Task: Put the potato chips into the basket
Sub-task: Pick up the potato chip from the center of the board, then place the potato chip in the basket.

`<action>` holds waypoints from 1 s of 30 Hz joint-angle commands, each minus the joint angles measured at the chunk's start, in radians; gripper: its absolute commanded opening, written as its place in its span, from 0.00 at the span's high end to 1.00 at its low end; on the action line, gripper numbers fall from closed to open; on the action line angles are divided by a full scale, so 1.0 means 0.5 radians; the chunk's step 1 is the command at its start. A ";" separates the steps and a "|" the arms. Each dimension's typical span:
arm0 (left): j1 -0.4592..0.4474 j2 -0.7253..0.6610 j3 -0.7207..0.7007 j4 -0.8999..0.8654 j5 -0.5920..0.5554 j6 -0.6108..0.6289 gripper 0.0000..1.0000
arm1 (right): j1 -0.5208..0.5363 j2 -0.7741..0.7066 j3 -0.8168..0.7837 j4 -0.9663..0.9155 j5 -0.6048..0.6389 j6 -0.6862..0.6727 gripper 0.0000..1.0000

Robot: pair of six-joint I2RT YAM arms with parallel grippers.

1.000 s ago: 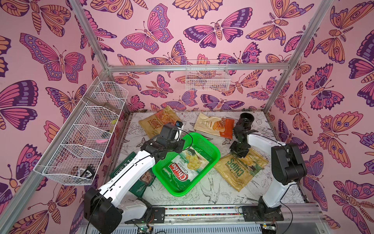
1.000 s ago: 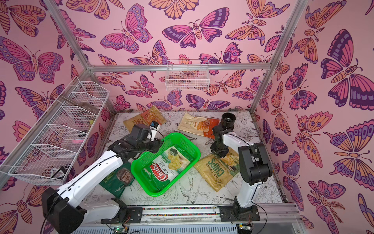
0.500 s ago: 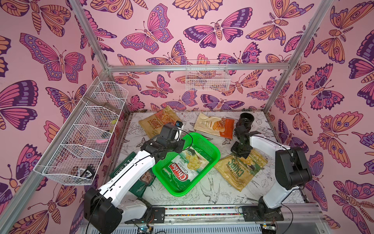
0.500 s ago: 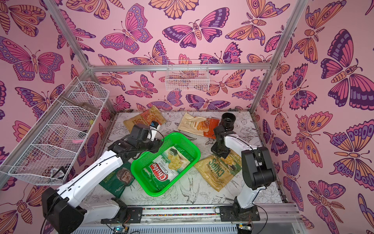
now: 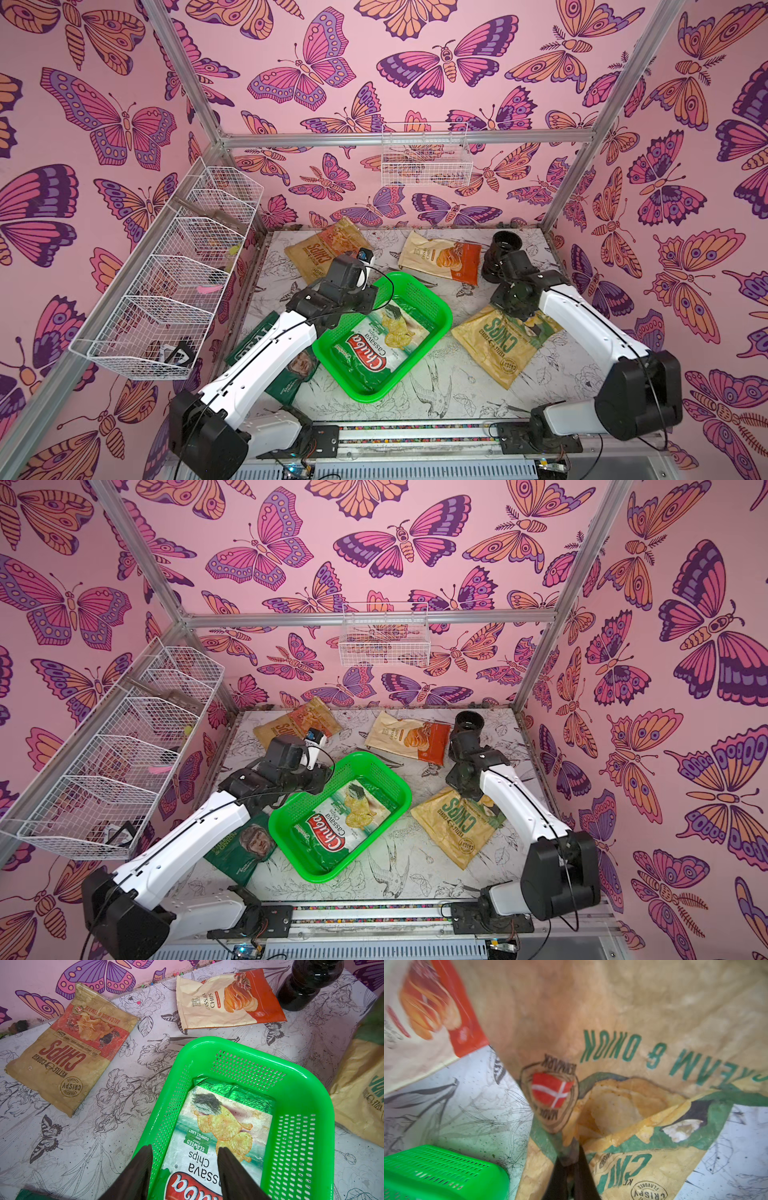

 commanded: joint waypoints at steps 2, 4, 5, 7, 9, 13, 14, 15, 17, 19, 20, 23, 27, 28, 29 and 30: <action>0.008 -0.068 -0.038 0.038 -0.072 0.000 0.44 | 0.003 -0.134 0.146 -0.001 0.204 -0.166 1.00; 0.008 -0.103 -0.049 0.041 -0.099 0.000 0.44 | 0.068 -0.155 0.225 0.020 0.264 -0.292 1.00; 0.009 -0.119 -0.056 0.048 -0.114 0.004 0.44 | 0.128 -0.155 0.270 0.018 0.318 -0.352 1.00; 0.009 -0.160 -0.075 0.068 -0.160 0.014 0.44 | 0.286 -0.141 0.389 -0.004 0.510 -0.484 1.00; 0.010 -0.195 -0.084 0.077 -0.209 0.023 0.44 | 0.439 -0.125 0.487 0.000 0.655 -0.605 1.00; 0.014 -0.281 -0.128 0.132 -0.312 0.040 0.44 | 0.724 -0.093 0.615 0.115 0.837 -0.920 1.00; 0.014 -0.299 -0.138 0.143 -0.334 0.043 0.44 | 0.776 -0.083 0.632 0.147 0.881 -0.993 1.00; 0.017 -0.321 -0.146 0.155 -0.359 0.048 0.44 | 0.837 -0.073 0.635 0.204 0.900 -1.087 1.00; 0.017 -0.363 -0.162 0.172 -0.421 0.053 0.44 | 0.929 -0.065 0.618 0.334 0.815 -1.289 1.00; 0.017 -0.411 -0.183 0.201 -0.505 0.056 0.44 | 1.054 -0.048 0.586 0.456 0.702 -1.561 1.00; 0.017 -0.443 -0.199 0.220 -0.562 0.061 0.44 | 1.147 -0.032 0.566 0.516 0.681 -1.754 1.00; 0.019 -0.533 -0.252 0.286 -0.810 0.066 0.41 | 1.459 0.038 0.457 0.692 0.786 -2.365 1.00; 0.037 -0.657 -0.318 0.366 -1.116 0.100 0.40 | 1.723 0.144 0.265 0.873 0.969 -3.004 1.00; 0.041 -0.686 -0.330 0.383 -1.164 0.109 0.40 | 1.744 0.163 0.245 0.874 0.964 -3.088 1.00; 0.050 -0.726 -0.347 0.408 -1.210 0.124 0.40 | 1.755 0.178 0.236 0.855 0.930 -3.161 1.00; 0.056 -0.766 -0.367 0.438 -1.256 0.136 0.39 | 1.755 0.185 0.235 0.820 0.852 -3.218 1.00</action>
